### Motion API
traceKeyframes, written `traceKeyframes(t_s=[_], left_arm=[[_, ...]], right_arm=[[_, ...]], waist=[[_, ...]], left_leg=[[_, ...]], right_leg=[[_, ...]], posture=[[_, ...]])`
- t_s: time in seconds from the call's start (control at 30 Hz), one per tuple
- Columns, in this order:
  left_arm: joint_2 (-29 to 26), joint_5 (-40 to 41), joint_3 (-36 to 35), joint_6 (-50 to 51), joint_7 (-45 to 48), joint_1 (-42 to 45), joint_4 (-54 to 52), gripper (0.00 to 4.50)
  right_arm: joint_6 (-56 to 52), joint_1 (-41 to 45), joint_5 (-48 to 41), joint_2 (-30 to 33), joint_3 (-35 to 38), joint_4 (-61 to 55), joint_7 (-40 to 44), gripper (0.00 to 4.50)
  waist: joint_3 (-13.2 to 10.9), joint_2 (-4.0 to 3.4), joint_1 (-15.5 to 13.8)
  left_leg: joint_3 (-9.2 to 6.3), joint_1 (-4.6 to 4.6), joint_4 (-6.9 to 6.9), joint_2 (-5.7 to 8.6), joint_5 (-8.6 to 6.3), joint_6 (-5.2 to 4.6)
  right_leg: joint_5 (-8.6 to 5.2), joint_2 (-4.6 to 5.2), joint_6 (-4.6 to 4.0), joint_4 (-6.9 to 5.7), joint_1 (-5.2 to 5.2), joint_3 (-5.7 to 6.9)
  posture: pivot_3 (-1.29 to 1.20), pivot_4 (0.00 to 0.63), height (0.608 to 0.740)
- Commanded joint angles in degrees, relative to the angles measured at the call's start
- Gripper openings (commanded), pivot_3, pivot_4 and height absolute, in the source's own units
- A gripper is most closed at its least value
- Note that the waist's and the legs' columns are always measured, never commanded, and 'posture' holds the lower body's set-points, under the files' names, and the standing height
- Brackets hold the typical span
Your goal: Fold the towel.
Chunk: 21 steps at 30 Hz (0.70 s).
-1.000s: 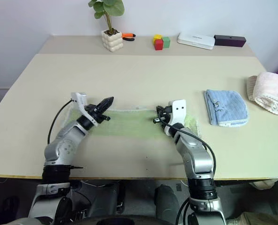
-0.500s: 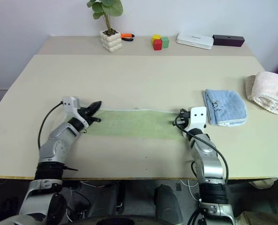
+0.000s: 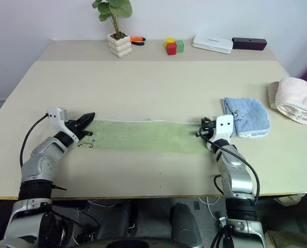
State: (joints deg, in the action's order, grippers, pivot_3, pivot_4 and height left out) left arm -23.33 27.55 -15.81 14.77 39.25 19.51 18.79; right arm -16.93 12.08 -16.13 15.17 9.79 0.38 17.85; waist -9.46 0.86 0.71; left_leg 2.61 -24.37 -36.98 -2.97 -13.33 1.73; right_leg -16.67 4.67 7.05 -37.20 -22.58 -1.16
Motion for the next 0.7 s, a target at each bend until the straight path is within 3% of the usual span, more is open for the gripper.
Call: traceKeyframes(t_s=[0.03,0.17,0.43,0.7], left_arm=[[-1.67,1.47,0.35,-0.4,4.55,0.7,-3.59,2.34],[-3.92,-1.0,1.52,-1.69,5.5,2.23,-3.78,4.4],[-9.69,1.64,3.28,-2.81,21.56,1.78,-6.8,4.47],[-12.13,0.76,6.72,-6.73,33.29,3.94,-5.96,4.47]], right_arm=[[-7.65,3.87,-9.13,2.52,3.93,-6.81,3.39,2.34],[-16.42,3.35,-16.92,7.5,6.55,-11.06,8.0,4.43],[-33.53,-5.17,-36.12,14.07,15.72,-18.41,12.29,4.48],[-38.43,-16.99,-48.49,12.57,27.02,-21.31,5.3,4.48]], waist=[[-0.01,0.0,-0.1],[-0.01,0.01,-0.38],[-0.01,0.01,-0.2],[-0.01,0.02,-0.39]], left_leg=[[0.0,-0.02,0.0,0.0,0.0,0.0],[-0.02,-0.04,-0.01,0.0,-0.01,-0.01],[-0.01,-0.06,0.03,0.0,-0.02,-0.03],[-0.01,-0.06,0.02,0.0,-0.03,-0.05]], right_leg=[[0.0,0.0,0.0,0.0,-0.01,0.0],[0.0,0.02,0.0,0.05,0.02,0.01],[-0.01,0.02,-0.01,0.1,-0.01,0.01],[-0.03,0.03,-0.05,0.14,0.02,-0.01]], posture=[[0.0,0.15,0.74],[0.0,0.15,0.74],[0.0,0.15,0.74],[0.0,0.15,0.74]])
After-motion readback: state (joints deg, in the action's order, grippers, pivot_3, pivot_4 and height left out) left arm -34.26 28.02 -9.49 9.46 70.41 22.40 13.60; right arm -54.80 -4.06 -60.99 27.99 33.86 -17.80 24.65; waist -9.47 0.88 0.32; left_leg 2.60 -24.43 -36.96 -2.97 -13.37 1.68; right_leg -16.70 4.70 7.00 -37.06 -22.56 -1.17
